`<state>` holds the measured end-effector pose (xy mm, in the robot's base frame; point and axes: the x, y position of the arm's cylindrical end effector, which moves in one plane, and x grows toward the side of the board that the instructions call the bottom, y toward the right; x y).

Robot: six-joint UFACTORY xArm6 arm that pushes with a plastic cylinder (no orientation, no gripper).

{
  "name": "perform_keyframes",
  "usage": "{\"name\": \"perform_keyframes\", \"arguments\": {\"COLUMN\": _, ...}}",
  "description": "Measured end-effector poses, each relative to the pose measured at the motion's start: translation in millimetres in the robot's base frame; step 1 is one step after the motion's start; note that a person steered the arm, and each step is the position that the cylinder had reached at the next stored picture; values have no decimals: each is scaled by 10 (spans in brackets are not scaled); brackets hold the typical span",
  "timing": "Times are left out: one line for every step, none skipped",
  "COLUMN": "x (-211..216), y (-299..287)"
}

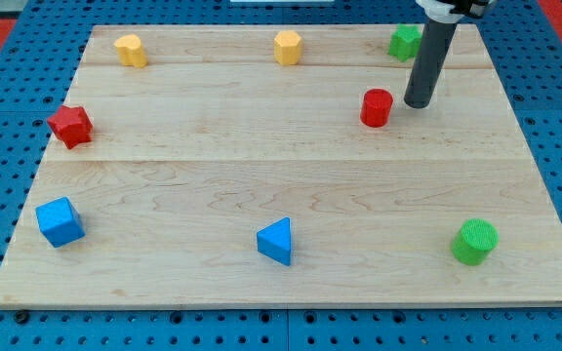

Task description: Push the red circle towards the red star

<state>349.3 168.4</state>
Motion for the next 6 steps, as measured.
{"name": "perform_keyframes", "arguments": {"x": 185, "y": -781}}
{"name": "perform_keyframes", "arguments": {"x": 234, "y": -1572}}
{"name": "perform_keyframes", "arguments": {"x": 634, "y": -1260}}
{"name": "perform_keyframes", "arguments": {"x": 597, "y": -1533}}
{"name": "perform_keyframes", "arguments": {"x": 149, "y": -2498}}
{"name": "perform_keyframes", "arguments": {"x": 130, "y": -2485}}
